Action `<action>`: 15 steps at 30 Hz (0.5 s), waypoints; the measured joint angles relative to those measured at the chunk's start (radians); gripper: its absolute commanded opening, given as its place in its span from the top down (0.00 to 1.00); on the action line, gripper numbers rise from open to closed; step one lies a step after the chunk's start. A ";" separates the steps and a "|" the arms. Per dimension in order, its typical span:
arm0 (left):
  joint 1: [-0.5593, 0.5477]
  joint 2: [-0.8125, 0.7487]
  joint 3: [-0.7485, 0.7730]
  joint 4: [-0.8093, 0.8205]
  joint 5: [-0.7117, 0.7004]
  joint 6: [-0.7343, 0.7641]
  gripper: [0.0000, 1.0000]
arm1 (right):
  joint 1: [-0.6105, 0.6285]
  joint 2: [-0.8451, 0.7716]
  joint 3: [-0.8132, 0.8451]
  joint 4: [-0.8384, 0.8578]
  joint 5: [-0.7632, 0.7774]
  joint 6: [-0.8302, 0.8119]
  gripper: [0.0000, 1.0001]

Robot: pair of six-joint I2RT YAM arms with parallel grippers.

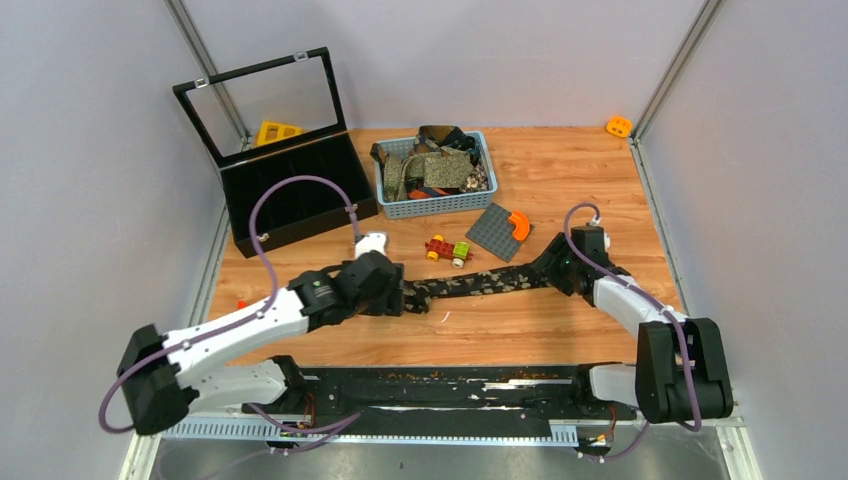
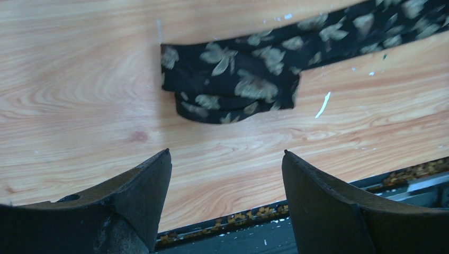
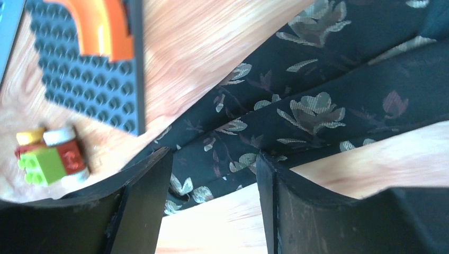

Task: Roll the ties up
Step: Flatten out the tie at the center of the board.

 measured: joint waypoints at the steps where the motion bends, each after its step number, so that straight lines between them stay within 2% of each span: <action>1: -0.030 0.047 0.022 0.005 -0.013 -0.008 0.20 | -0.011 -0.003 0.006 -0.019 0.011 -0.006 0.39; 8: -0.189 0.336 0.259 0.036 -0.100 -0.025 0.27 | -0.011 -0.108 0.011 -0.171 0.064 -0.064 0.35; 12: -0.232 0.468 0.378 0.037 -0.138 -0.020 0.40 | -0.009 -0.200 0.012 -0.220 0.100 -0.098 0.35; 15: -0.238 0.549 0.428 0.028 -0.158 -0.010 0.41 | -0.009 -0.240 0.012 -0.238 0.115 -0.116 0.35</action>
